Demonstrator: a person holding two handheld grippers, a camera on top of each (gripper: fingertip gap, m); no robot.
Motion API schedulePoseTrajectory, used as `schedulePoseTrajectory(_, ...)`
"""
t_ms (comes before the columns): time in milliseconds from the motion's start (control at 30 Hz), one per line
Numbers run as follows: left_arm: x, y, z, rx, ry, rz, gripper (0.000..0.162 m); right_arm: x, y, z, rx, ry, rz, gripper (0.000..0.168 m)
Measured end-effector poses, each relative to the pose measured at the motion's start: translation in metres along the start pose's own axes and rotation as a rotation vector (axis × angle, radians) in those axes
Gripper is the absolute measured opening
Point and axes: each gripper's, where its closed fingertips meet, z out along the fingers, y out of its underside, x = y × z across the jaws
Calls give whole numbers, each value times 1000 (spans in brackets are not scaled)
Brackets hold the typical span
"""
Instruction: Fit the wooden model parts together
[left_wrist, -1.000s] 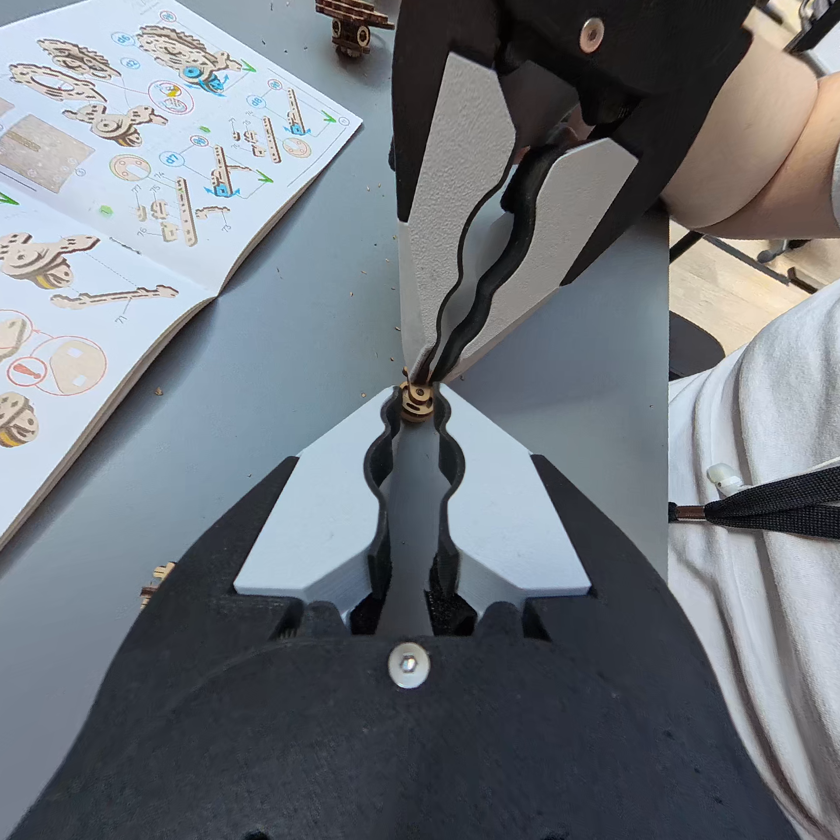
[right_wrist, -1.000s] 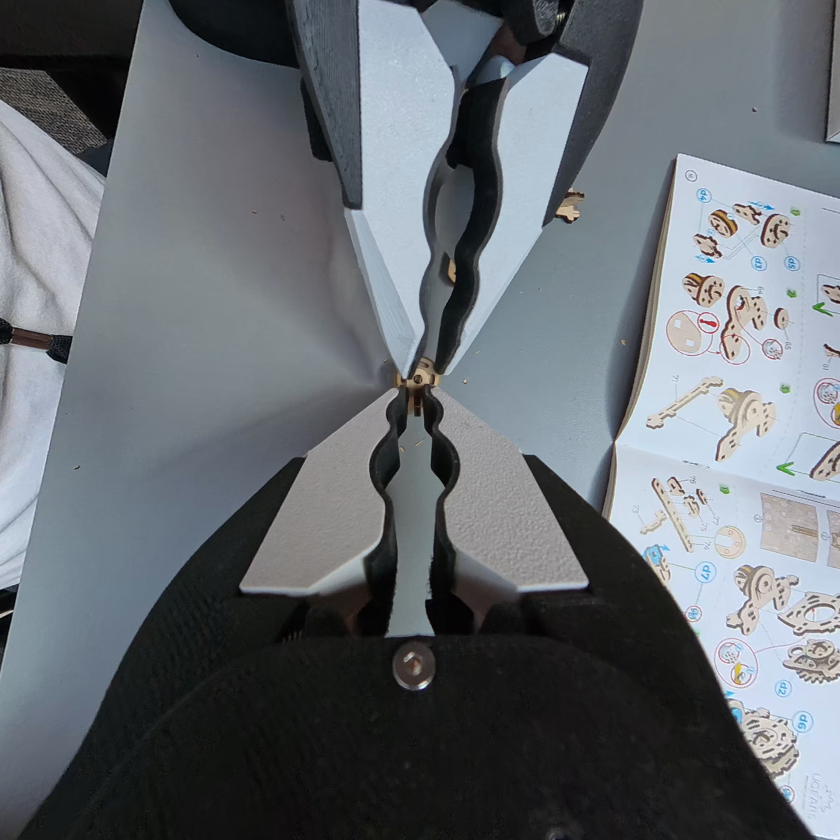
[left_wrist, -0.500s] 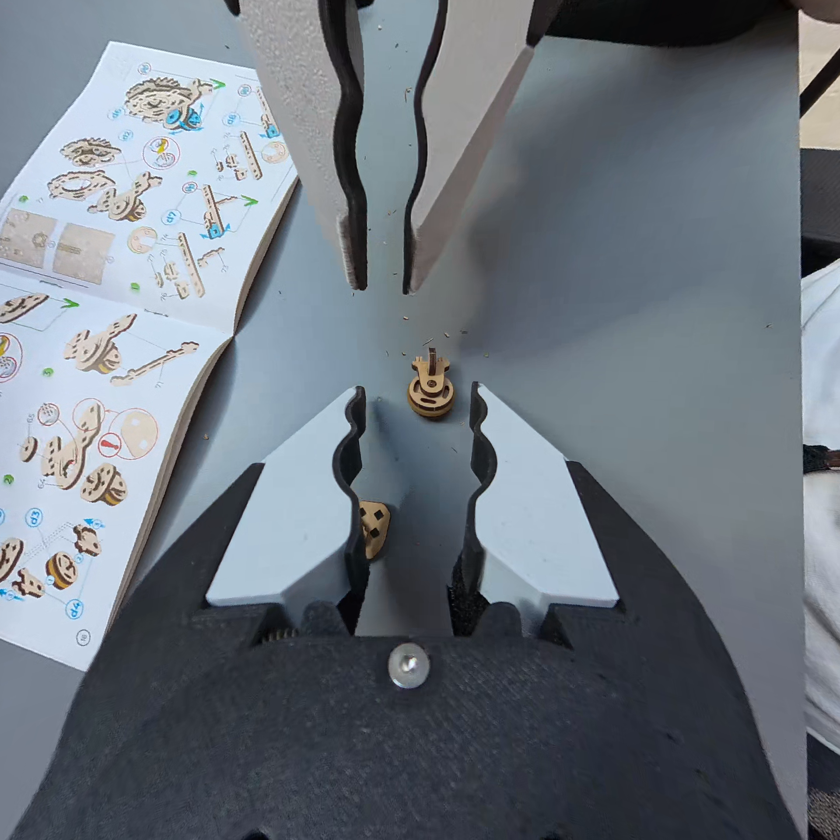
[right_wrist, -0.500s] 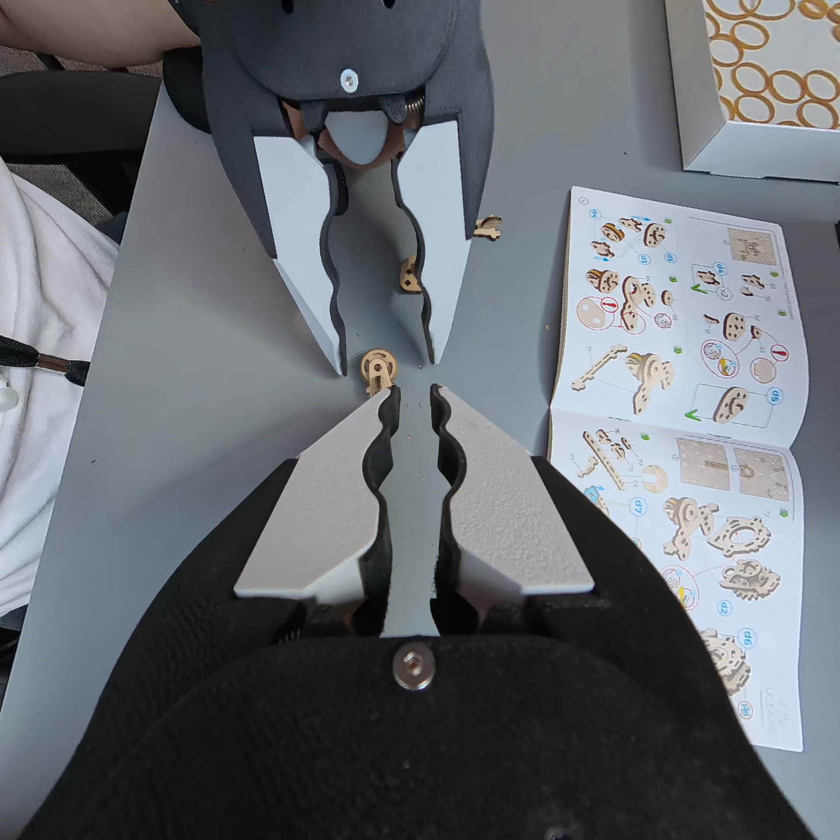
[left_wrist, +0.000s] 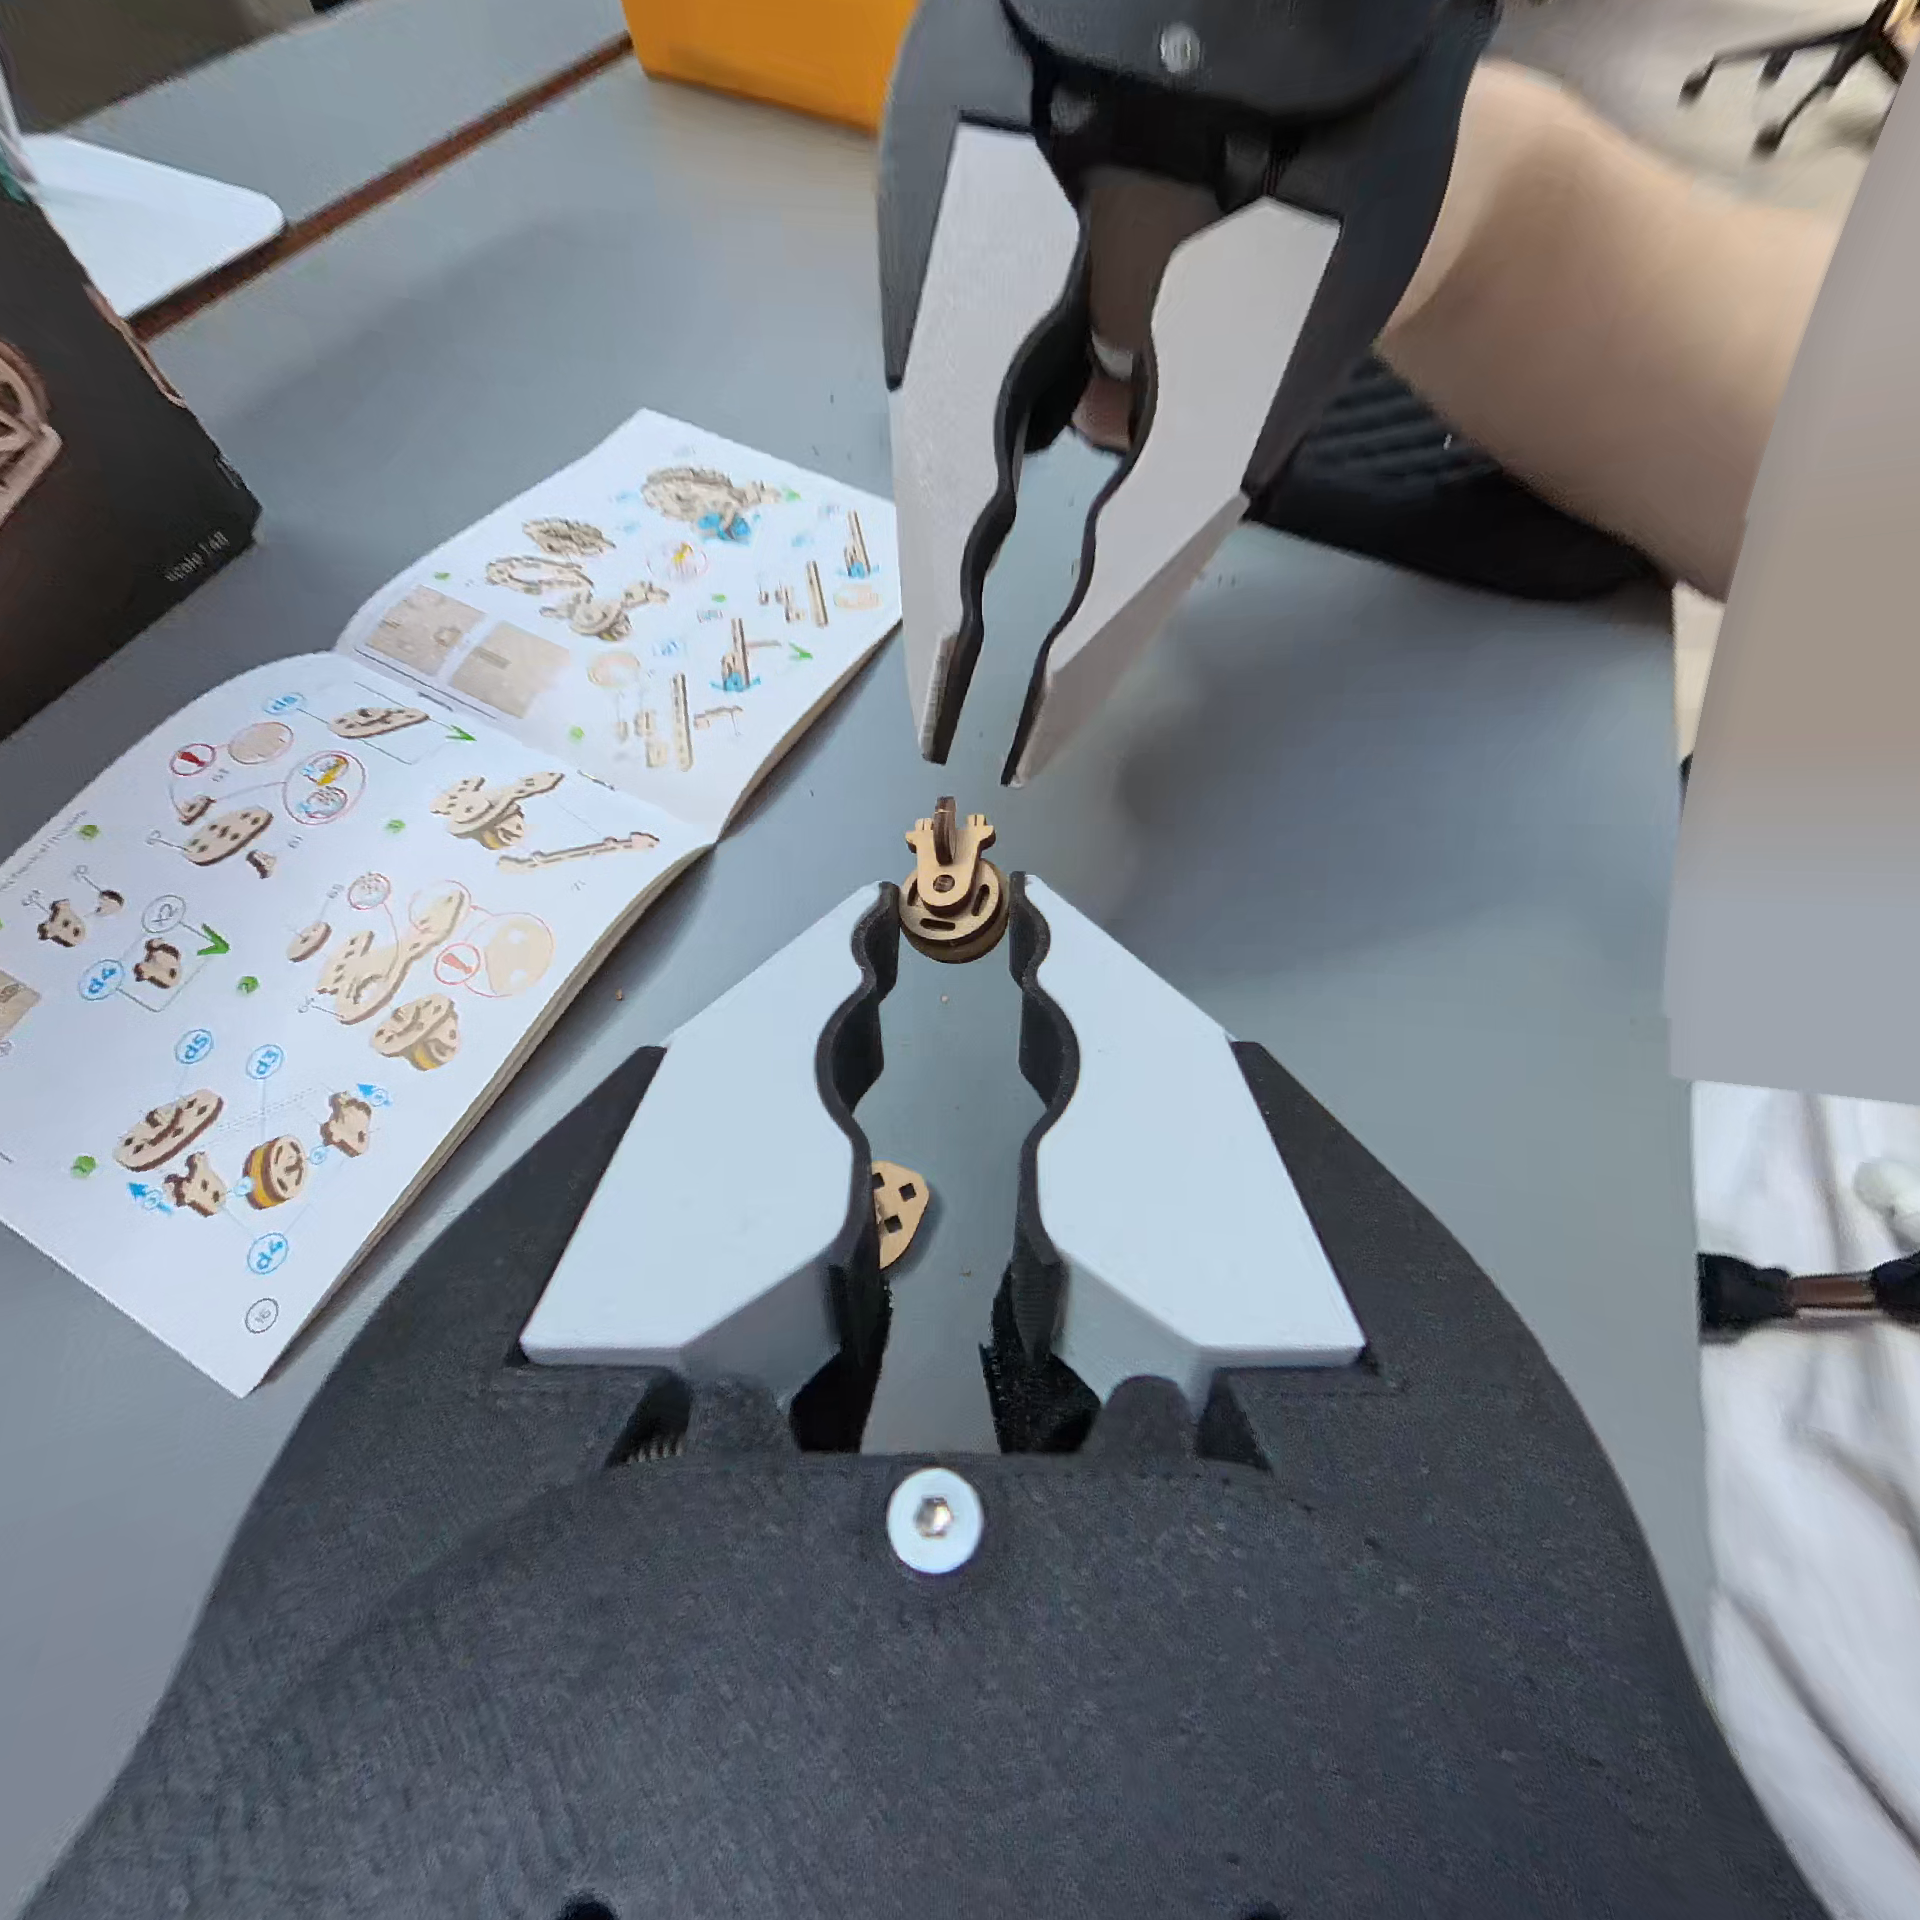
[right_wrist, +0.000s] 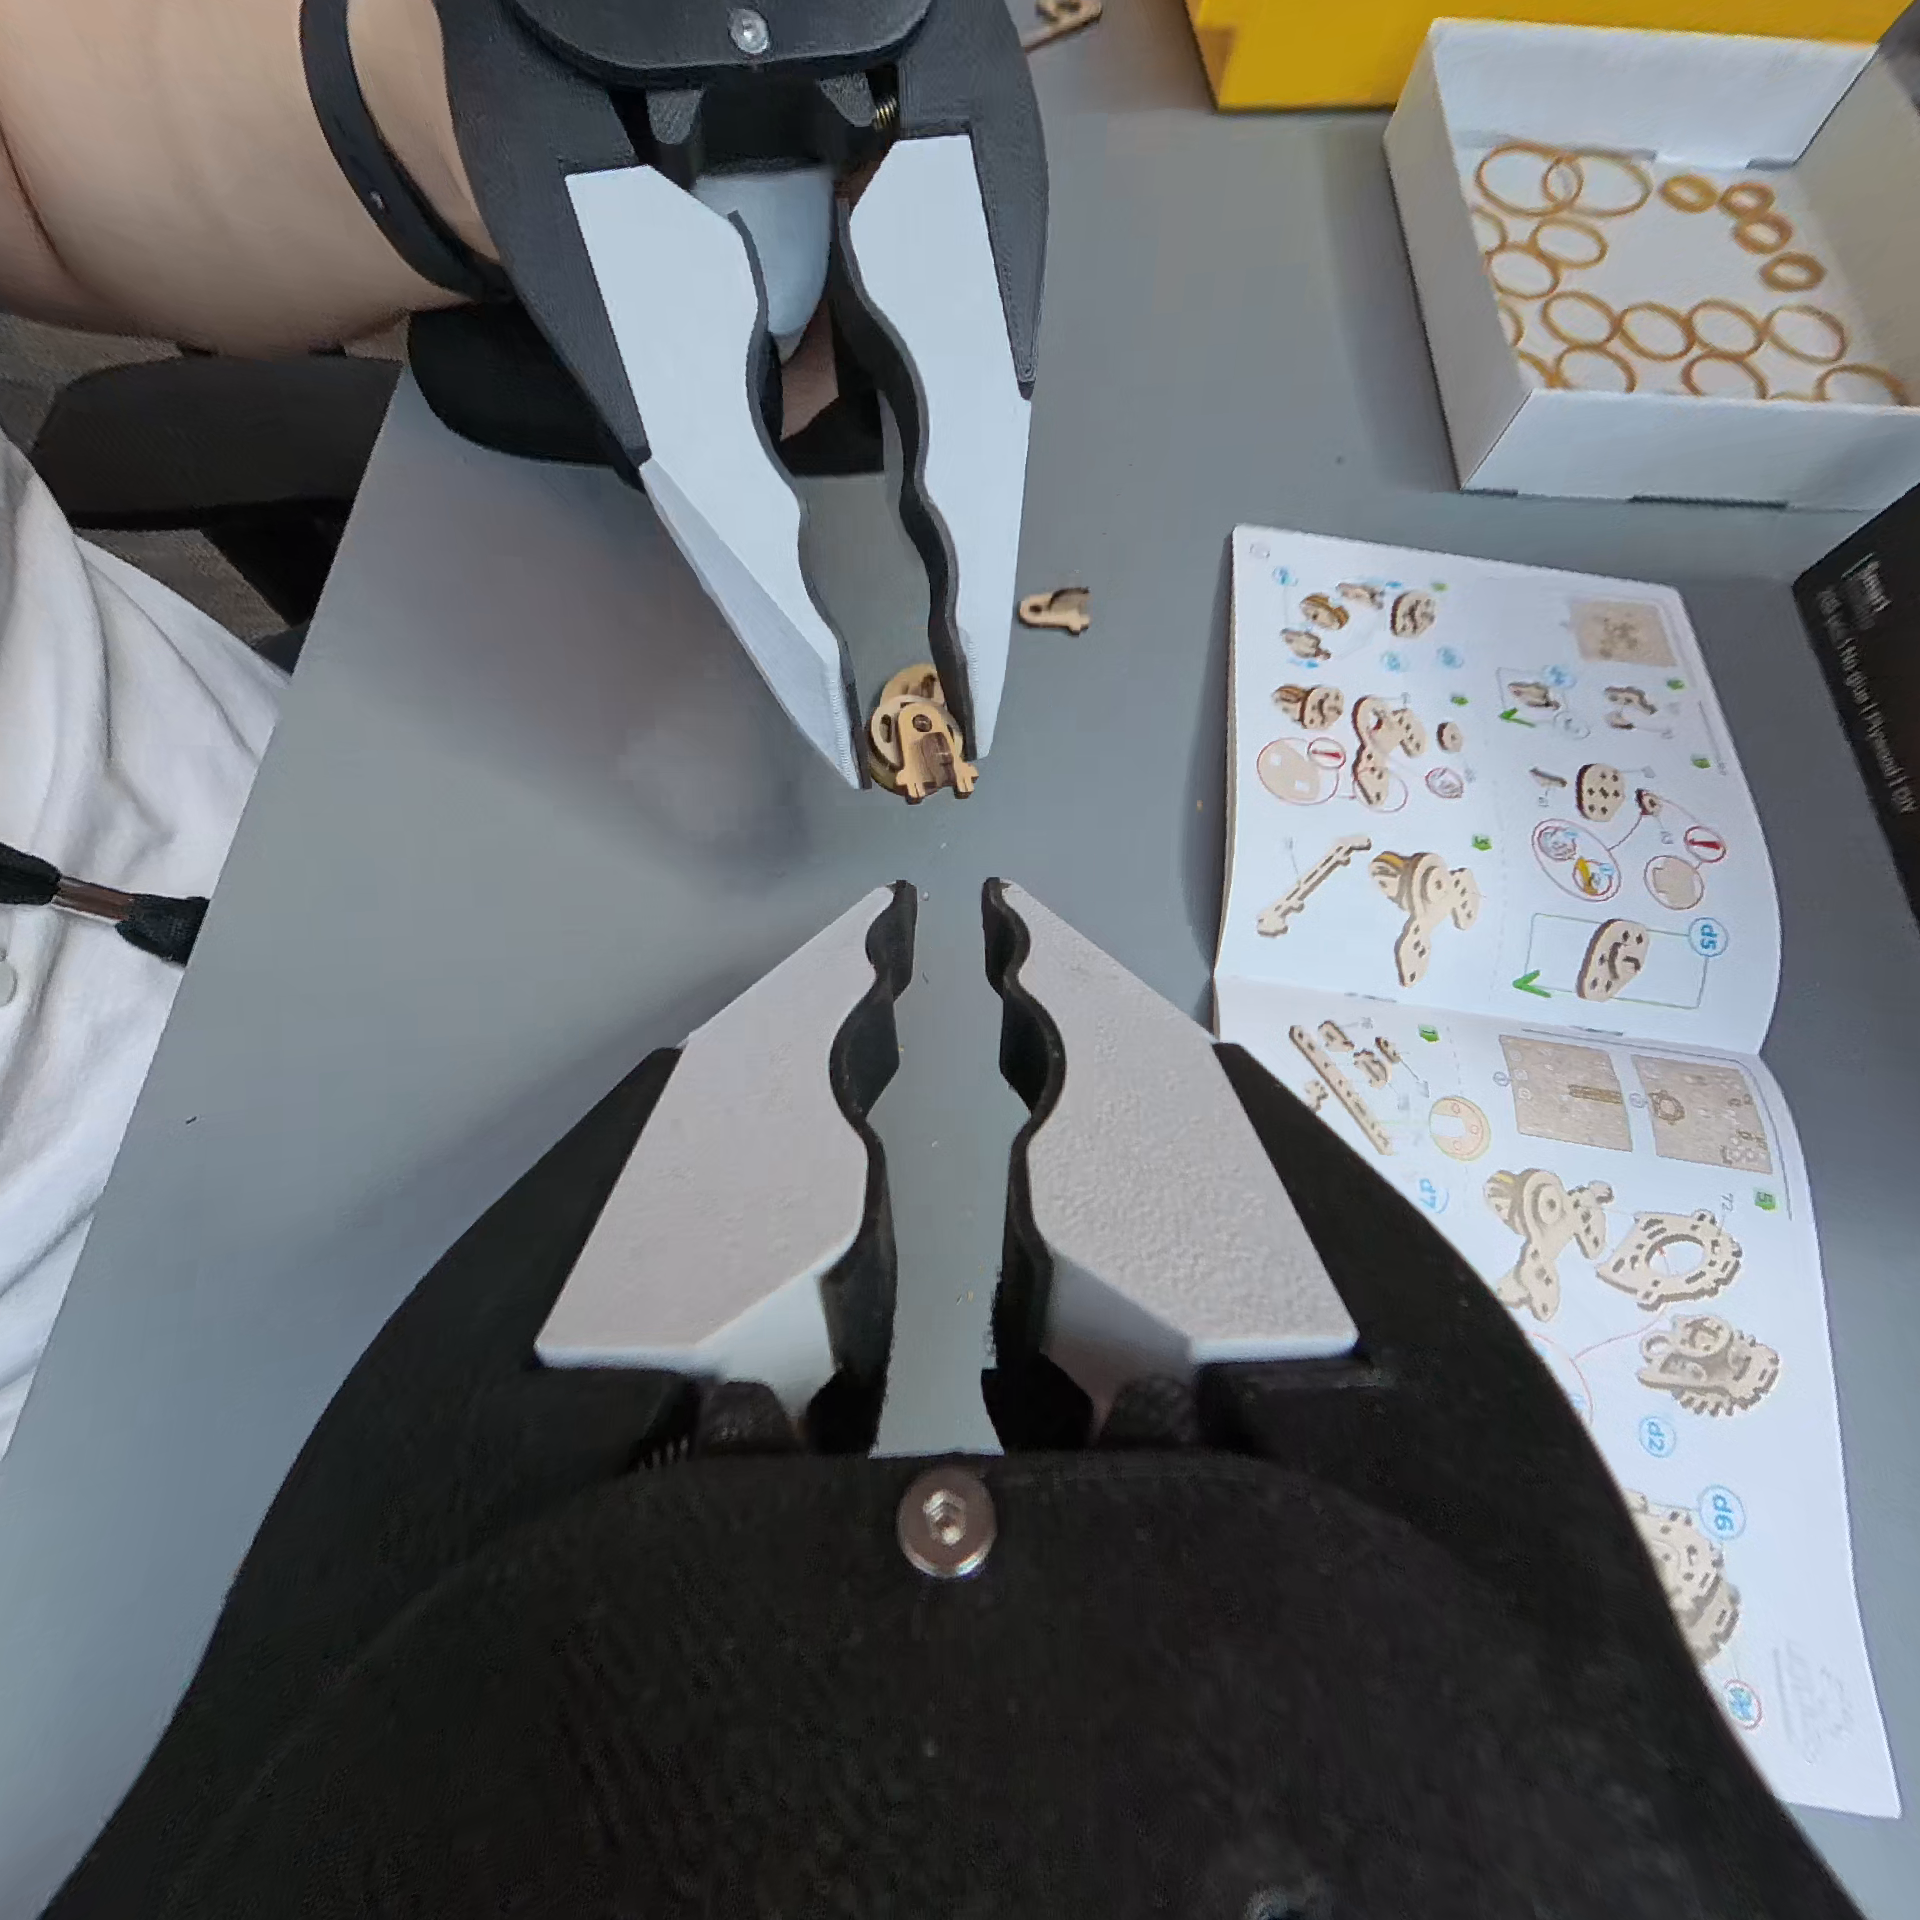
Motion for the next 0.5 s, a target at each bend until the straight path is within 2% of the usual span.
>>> schedulePoseTrajectory(33, -1, -12, -8, 79, 7, -56, 19, 0, -10, -2, 57, 12, -25, 13)
schedulePoseTrajectory(200, 15, -50, -48, 360, 264, -362, 19, -19, -57, -15, 255, 103, -348, 39)
schedulePoseTrajectory(300, 22, -57, -64, 425, 369, -458, 19, -32, -81, -23, 332, 131, -481, 50)
schedulePoseTrajectory(367, 28, -61, -72, 451, 446, -511, 18, -37, -91, -23, 346, 113, -511, 54)
schedulePoseTrajectory(500, 34, -73, -90, 562, 597, -646, 19, -41, -107, -21, 385, 50, -483, 51)
